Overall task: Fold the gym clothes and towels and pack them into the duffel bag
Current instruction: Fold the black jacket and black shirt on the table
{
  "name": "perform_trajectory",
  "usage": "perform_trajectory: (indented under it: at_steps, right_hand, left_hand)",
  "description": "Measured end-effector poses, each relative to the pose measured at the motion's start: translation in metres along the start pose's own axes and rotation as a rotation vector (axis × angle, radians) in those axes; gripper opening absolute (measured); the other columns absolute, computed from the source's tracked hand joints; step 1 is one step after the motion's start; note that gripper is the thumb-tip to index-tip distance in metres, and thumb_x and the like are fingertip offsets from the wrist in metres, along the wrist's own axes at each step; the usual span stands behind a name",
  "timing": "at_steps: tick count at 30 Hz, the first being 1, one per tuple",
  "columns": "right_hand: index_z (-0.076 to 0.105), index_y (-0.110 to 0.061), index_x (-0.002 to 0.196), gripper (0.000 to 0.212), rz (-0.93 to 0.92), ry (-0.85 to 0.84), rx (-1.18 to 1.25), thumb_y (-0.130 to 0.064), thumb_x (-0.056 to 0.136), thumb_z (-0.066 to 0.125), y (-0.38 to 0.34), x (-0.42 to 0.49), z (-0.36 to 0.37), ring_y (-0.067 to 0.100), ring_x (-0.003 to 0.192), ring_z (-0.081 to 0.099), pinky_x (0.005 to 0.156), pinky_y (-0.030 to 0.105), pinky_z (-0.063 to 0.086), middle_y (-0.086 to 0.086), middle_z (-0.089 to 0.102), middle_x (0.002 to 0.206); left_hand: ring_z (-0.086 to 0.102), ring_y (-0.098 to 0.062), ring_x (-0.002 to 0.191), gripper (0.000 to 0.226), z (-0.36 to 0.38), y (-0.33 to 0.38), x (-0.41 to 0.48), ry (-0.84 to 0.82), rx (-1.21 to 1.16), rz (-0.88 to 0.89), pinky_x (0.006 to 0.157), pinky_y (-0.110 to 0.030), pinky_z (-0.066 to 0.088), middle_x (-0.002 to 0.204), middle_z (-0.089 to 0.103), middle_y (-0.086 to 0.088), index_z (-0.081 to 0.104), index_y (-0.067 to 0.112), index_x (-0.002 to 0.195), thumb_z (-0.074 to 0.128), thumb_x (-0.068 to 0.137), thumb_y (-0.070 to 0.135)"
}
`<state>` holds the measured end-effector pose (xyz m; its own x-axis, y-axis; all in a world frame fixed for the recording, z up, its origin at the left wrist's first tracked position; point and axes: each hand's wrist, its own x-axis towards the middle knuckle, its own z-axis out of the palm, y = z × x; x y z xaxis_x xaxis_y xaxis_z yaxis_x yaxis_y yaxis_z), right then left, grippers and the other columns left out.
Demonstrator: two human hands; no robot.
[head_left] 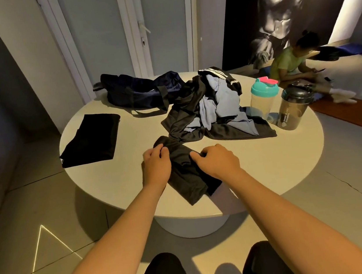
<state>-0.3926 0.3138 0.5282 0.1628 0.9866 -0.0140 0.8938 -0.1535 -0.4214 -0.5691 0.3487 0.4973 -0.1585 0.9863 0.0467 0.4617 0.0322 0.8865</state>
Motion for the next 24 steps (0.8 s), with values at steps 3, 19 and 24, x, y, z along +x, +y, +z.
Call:
perform_trajectory:
  at_steps: [3,19,24]
  right_hand:
    - [0.057,-0.016,0.062,0.054,0.03,-0.119,0.304,-0.06,0.092,0.05,-0.01,0.004,-0.009,0.027,0.071,0.059,0.067,0.034,0.044,0.002,0.061,0.067]
    - [0.027,-0.045,0.151,0.066,-0.093,-0.164,0.599,-0.041,0.089,0.051,-0.047,0.007,0.052,0.033,0.129,0.05,0.109,0.051,0.041,0.008,0.051,0.145]
    - [0.037,-0.032,0.152,0.06,-0.153,-0.023,0.672,-0.01,0.098,0.051,-0.046,0.007,0.053,0.03,0.126,0.049,0.11,0.041,0.041,0.015,0.041,0.141]
  left_hand:
    - [0.033,-0.024,0.145,0.064,-0.007,0.002,0.001,-0.202,0.003,0.015,0.118,-0.043,0.032,0.161,0.027,-0.002,0.033,0.028,0.156,0.055,0.098,0.046]
    - [0.059,-0.021,0.12,0.055,-0.029,0.0,-0.017,-0.186,-0.186,-0.077,0.091,-0.029,0.049,0.139,0.055,-0.001,0.041,0.022,0.152,0.059,0.099,0.025]
    - [0.064,-0.012,0.112,0.052,-0.037,0.001,-0.025,-0.268,-0.343,-0.011,0.09,-0.028,0.056,0.128,0.062,0.004,0.041,0.027,0.151,0.053,0.103,0.012]
